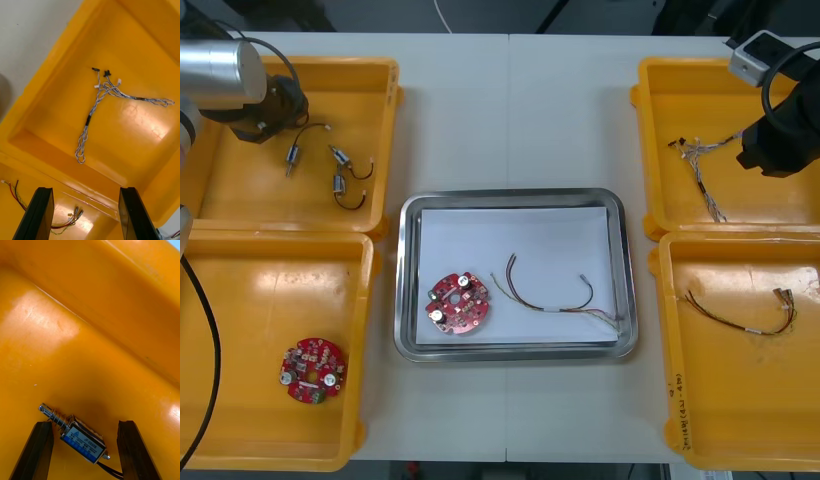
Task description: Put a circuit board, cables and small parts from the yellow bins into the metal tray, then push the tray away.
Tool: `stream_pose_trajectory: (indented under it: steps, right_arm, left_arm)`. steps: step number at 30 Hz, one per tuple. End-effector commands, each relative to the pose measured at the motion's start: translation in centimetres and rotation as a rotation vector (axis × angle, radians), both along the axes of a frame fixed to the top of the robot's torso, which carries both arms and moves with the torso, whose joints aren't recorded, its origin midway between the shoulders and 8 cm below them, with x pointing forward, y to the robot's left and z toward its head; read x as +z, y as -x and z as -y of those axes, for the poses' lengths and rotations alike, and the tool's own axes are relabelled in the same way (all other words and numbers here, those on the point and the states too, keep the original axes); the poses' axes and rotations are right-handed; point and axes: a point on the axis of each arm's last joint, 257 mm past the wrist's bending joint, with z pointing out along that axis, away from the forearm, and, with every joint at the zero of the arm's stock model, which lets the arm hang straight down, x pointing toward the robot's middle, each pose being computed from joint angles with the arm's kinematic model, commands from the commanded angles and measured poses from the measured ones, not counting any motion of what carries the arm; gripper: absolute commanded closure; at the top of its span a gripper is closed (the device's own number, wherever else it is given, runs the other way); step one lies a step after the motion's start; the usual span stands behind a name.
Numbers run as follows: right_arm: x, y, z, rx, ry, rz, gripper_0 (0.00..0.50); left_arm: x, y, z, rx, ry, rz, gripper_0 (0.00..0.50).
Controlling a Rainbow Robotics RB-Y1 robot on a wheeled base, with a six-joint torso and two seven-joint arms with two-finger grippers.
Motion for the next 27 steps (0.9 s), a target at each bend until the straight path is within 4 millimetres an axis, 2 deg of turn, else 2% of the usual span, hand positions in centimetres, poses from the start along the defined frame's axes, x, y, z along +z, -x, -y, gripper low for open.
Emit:
stream_pose_trajectory:
  steps: [1,3,4,5,6,11,18,22,27]
  right_arm:
    - [1.1,-0.2,4.0,-0.082,0.018,0.011,0.0]
    - [0.8,-0.4,5.0,-0.118,0.014,-0.002,0.0]
    - [0.8,-0.4,5.0,-0.118,0.014,-0.002,0.0]
    - [0.6,-0.6,5.8,-0.147,0.011,-0.013,0.0]
    - [0.5,-0.8,6.1,-0.162,0.006,-0.021,0.0]
    - [0.2,-1.6,7.2,-0.219,-0.037,-0.066,0.0]
    - [0.4,-3.2,7.5,-0.288,-0.101,-0.113,0.0]
    - [1.2,-4.8,7.3,-0.328,-0.119,-0.093,0.0]
    - [1.9,-7.2,6.6,-0.362,-0.171,-0.061,0.0]
  left_arm:
    - [1.0,-0.8,1.6,0.023,0.036,0.028,0.062]
    - [0.8,-0.7,1.6,0.021,0.031,0.021,0.157]
    - [0.8,-0.7,1.6,0.021,0.031,0.021,0.157]
    - [0.6,-0.6,1.5,0.023,0.029,0.017,0.382]
    - [0.7,-0.6,1.5,0.021,0.024,0.017,0.498]
    - [0.7,-0.6,1.3,0.025,0.022,0.015,0.5]
    - [0.5,-0.2,1.1,0.031,0.034,-0.005,0.5]
    - [1.4,0.5,0.8,0.034,0.034,-0.039,0.5]
    - [3.5,1.4,0.3,0.035,0.031,-0.074,0.5]
